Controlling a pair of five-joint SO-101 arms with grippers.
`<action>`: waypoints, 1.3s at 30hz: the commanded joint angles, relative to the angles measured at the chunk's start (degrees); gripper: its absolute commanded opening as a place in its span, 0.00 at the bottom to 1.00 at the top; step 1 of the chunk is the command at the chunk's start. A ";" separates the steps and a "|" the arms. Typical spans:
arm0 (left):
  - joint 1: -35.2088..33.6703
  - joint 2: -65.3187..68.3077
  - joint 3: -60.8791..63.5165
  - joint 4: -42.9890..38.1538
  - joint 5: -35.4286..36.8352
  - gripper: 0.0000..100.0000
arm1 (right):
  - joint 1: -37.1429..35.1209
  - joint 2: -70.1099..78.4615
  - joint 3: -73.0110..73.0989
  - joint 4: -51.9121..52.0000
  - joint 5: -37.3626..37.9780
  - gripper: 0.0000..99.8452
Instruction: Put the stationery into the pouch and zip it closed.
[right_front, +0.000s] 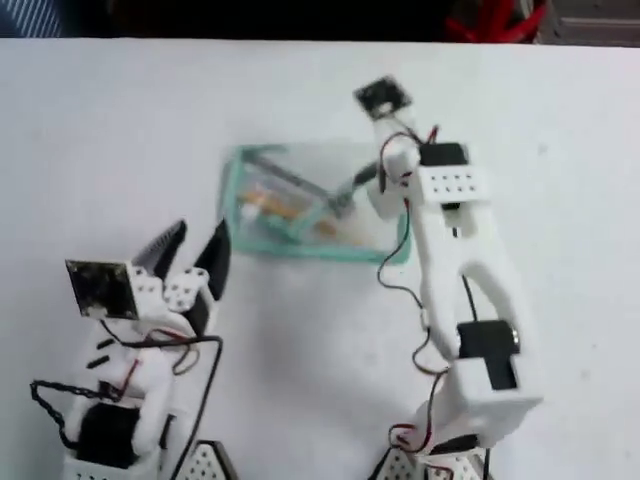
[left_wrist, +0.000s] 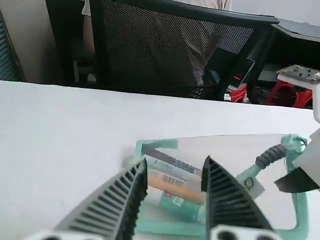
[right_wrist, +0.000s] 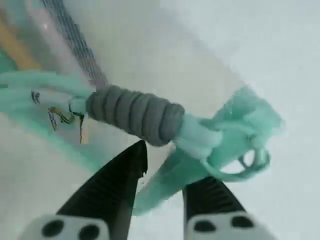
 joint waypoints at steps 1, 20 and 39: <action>-0.04 -0.13 0.79 -3.69 -0.70 0.18 | 1.19 2.77 -1.85 1.10 2.73 0.02; 1.80 -0.04 0.97 -3.69 -0.79 0.18 | 6.73 4.97 -6.86 -1.80 2.81 0.04; -7.25 -0.04 0.26 -2.20 -30.24 0.18 | 19.74 -18.95 -19.34 26.51 4.31 0.51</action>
